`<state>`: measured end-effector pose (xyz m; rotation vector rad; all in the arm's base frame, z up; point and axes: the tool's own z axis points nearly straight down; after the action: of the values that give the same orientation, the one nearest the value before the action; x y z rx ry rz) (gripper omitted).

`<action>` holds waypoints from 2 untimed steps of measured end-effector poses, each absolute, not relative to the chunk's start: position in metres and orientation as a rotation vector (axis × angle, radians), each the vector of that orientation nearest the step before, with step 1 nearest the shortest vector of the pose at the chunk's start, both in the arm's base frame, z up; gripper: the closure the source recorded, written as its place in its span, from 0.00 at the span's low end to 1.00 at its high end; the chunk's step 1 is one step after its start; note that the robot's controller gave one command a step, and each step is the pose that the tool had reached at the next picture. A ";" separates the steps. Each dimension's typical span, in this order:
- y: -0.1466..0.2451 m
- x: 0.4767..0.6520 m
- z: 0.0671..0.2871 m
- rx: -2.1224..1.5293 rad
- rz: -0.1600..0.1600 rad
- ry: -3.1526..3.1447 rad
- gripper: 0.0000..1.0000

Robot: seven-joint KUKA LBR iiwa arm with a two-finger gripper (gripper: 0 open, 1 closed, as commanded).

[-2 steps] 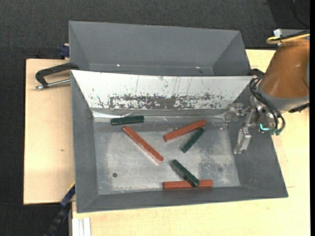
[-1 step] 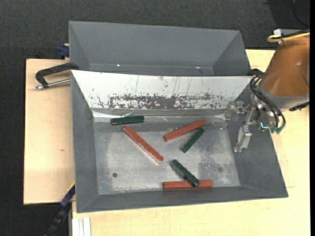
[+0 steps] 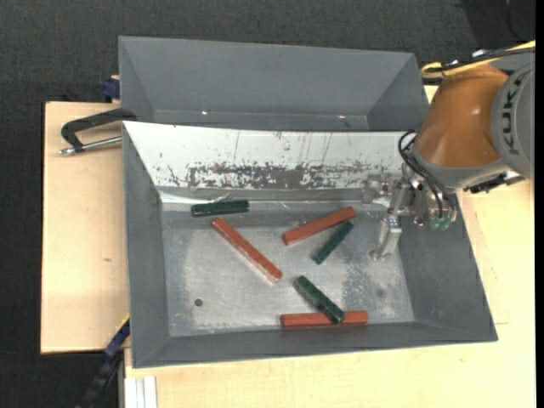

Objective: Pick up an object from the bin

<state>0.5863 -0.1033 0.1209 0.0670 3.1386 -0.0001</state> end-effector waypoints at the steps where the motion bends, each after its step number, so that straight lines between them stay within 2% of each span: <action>1: -0.084 0.592 0.090 -0.105 0.005 3.138 0.00; 2: -0.036 0.592 0.074 -0.166 0.002 3.131 1.00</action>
Offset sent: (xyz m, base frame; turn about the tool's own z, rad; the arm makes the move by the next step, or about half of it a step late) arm 0.0031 0.0661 -0.0509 -0.1477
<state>0.5919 -0.0359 0.0736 -0.1659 3.1312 0.0022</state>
